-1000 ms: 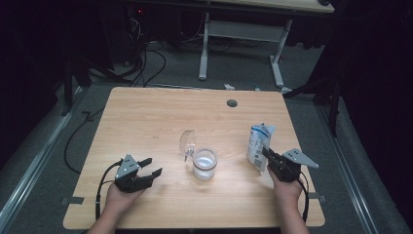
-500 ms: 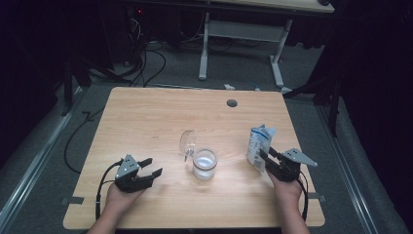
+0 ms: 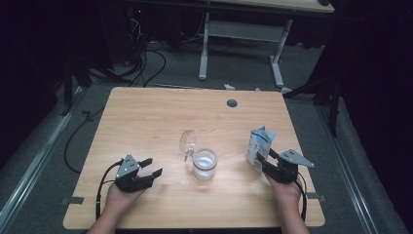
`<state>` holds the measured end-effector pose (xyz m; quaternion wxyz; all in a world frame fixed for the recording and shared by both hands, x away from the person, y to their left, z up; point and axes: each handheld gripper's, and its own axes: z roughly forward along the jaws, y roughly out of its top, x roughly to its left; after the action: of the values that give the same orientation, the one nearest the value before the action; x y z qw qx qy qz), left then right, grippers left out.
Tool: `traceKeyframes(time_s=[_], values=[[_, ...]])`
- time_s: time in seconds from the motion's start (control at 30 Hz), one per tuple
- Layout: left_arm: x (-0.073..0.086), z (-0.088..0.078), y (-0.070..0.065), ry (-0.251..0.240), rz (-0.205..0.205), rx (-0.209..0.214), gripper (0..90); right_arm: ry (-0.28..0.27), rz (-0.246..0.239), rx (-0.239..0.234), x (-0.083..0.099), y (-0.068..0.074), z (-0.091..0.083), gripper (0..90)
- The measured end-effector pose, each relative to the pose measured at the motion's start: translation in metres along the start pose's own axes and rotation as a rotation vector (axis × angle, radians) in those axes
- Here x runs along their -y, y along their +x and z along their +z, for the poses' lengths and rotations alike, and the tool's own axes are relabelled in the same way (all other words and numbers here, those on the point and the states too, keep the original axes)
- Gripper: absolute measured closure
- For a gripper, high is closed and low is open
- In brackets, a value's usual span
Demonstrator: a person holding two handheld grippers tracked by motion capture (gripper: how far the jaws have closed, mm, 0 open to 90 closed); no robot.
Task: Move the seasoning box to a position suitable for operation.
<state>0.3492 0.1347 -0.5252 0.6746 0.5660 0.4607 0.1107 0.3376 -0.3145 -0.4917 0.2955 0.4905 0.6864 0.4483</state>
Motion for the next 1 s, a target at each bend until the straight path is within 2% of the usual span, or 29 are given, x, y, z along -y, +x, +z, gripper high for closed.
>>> traceKeyframes(time_s=[0.43,0.57,0.8,1.0], values=[[0.001,0.001,-0.001,0.006,-0.012,-0.006,41.4,0.02,-0.016,0.017,0.005,0.004,-0.008,47.8],[0.002,0.003,0.0,0.013,-0.017,-0.014,41.0,0.029,-0.011,0.025,0.009,0.006,-0.014,47.9],[0.003,0.005,0.0,0.02,-0.012,-0.024,40.9,0.031,-0.03,0.035,0.016,0.012,-0.023,48.1],[0.003,0.007,0.001,0.02,-0.015,-0.042,40.9,0.031,-0.022,0.049,0.02,0.018,-0.032,48.1]])
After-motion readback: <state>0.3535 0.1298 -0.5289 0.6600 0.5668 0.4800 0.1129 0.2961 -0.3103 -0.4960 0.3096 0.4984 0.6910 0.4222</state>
